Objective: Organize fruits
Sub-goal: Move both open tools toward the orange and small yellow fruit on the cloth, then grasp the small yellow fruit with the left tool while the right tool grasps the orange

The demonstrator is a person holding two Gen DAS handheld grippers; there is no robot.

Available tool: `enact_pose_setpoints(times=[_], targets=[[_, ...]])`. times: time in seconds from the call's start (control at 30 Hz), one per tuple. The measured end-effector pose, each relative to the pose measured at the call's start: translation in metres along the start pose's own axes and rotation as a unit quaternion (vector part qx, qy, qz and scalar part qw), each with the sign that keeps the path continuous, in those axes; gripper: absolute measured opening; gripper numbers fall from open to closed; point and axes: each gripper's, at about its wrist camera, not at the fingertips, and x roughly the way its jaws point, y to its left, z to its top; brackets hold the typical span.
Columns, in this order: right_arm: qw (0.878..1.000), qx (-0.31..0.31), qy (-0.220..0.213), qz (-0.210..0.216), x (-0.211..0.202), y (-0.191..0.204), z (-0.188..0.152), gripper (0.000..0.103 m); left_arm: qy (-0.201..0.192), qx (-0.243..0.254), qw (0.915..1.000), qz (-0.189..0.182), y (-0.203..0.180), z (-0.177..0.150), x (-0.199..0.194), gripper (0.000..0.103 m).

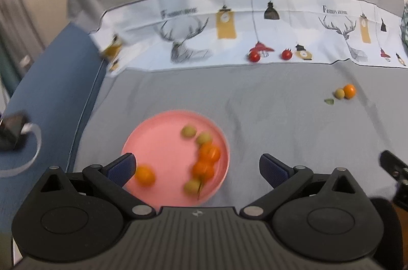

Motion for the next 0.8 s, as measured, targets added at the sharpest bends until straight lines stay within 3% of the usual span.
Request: enact_pose_setpoints(times=[0.2,0.33,0.47,0.63,0.8], targets=[[0.998,0.033,-0.007,-0.047,0.057,-0.047,0.018,0.102,0.017,-0.006,0.9988,-0.045,-0.044,0.051,0.061,0.103],[0.997,0.016,-0.020,-0.079,0.109,-0.077,0.032,0.102,0.030,0.016,0.9967,-0.073,-0.092,0.076,0.105,0.103],[0.996,0.001,0.002,-0.087,0.180,-0.107,0.043,0.102,0.046,0.047,0.9954,-0.069,-0.133,0.088,0.143,0.103],[0.996,-0.032,0.026,-0.074,0.252,-0.120,0.046,0.102,0.065,0.050,0.9947,-0.062,-0.152,0.093,0.177,0.103],[0.988,-0.117,-0.005,-0.097,0.287,-0.109,0.033,0.100,0.074,0.064,0.9934,-0.060,-0.167,0.094,0.200,0.103]])
